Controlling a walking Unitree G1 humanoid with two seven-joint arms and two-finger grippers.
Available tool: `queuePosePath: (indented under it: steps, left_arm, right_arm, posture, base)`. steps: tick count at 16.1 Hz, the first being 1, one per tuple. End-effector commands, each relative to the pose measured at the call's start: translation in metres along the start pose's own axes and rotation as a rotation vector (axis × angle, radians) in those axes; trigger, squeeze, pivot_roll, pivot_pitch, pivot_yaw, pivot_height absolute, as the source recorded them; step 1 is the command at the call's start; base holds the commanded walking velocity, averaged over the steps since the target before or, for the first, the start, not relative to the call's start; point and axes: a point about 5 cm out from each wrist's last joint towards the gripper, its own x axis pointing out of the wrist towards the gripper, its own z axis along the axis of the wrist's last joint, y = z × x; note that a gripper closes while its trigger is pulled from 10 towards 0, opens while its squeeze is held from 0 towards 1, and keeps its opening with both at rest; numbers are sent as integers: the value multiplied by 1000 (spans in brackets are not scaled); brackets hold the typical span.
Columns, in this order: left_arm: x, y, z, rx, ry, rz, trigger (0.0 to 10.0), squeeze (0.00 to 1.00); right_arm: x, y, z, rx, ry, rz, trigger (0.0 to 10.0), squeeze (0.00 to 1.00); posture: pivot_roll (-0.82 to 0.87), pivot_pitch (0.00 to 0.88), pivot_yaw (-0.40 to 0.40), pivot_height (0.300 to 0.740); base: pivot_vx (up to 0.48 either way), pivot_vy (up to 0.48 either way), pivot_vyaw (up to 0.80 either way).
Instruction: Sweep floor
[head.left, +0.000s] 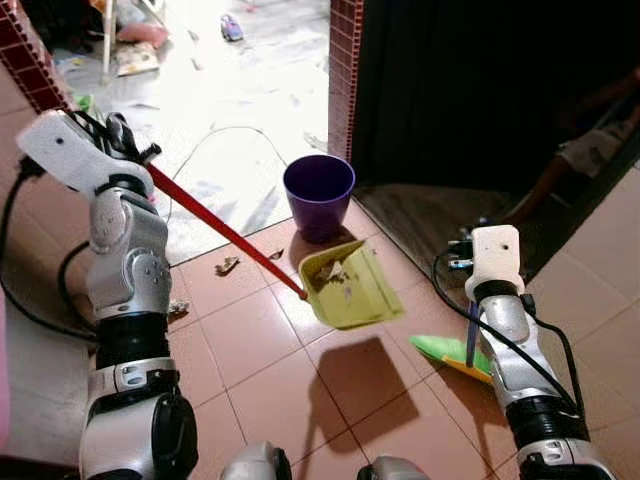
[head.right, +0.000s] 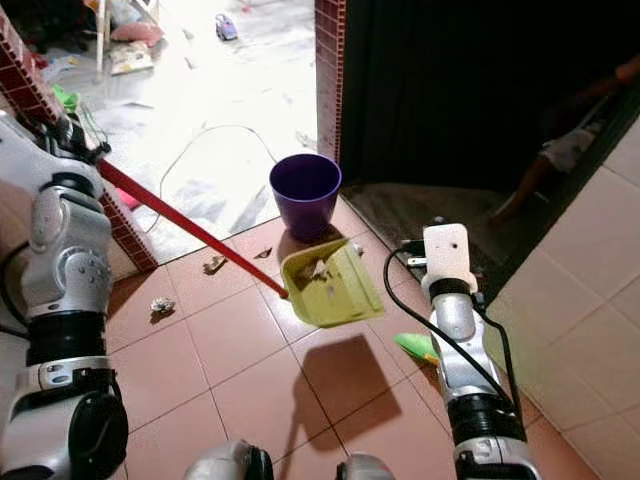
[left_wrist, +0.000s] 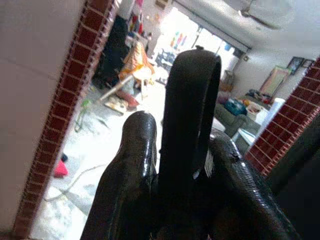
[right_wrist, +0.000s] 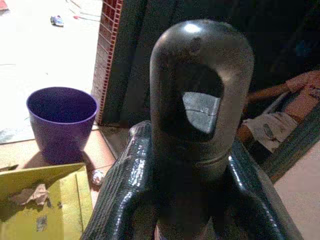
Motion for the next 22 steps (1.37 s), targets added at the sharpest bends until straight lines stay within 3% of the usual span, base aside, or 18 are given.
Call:
queuePosePath:
  steps: [1, 3, 6, 11, 17, 18, 21, 22]
  left_arm:
    - [4, -7, 27, 13, -129, -42, 10000, 0]
    - [4, -8, 30, 52, -159, -50, 10000, 0]
    - [8, -12, 36, 48, -183, -64, 10000, 0]
    - [16, -16, 50, 27, -236, -58, 10000, 0]
    - [25, -29, 78, -24, -327, -78, 10000, 0]
    - [28, -35, 95, -42, -377, -83, 10000, 0]
    - [31, -44, 111, -32, -431, -114, 10000, 0]
    - [33, -47, 107, -16, -427, -125, 10000, 0]
  right_arm:
    - [4, 4, 10, 5, -44, 10, 10000, 0]
    - [4, 7, 14, 6, -72, 26, 10000, 0]
    - [5, 14, 25, -23, -132, 62, 10000, 0]
    - [5, 20, 25, -14, -131, 83, 10000, 0]
    - [4, 21, 23, -29, -135, 96, 10000, 0]
    - [3, 23, 23, -34, -138, 102, 10000, 0]
    - [3, 24, 22, -36, -140, 110, 10000, 0]
    - [3, 26, 23, -34, -140, 113, 10000, 0]
  posture:
    - [-121, 0, 55, 740]
    - [-123, 0, 55, 740]
    - [-124, 0, 54, 740]
    - [-122, 0, 49, 740]
    - [-123, 0, 51, 740]
    - [-122, 0, 50, 740]
    - [-118, 0, 49, 740]
    - [-119, 0, 51, 740]
  base:
    - [266, 0, 0]
    - [362, 0, 0]
    - [407, 0, 263]
    - [440, 0, 391]
    - [435, 0, 0]
    - [435, 0, 0]
    - [433, 0, 0]
    - [428, 0, 0]
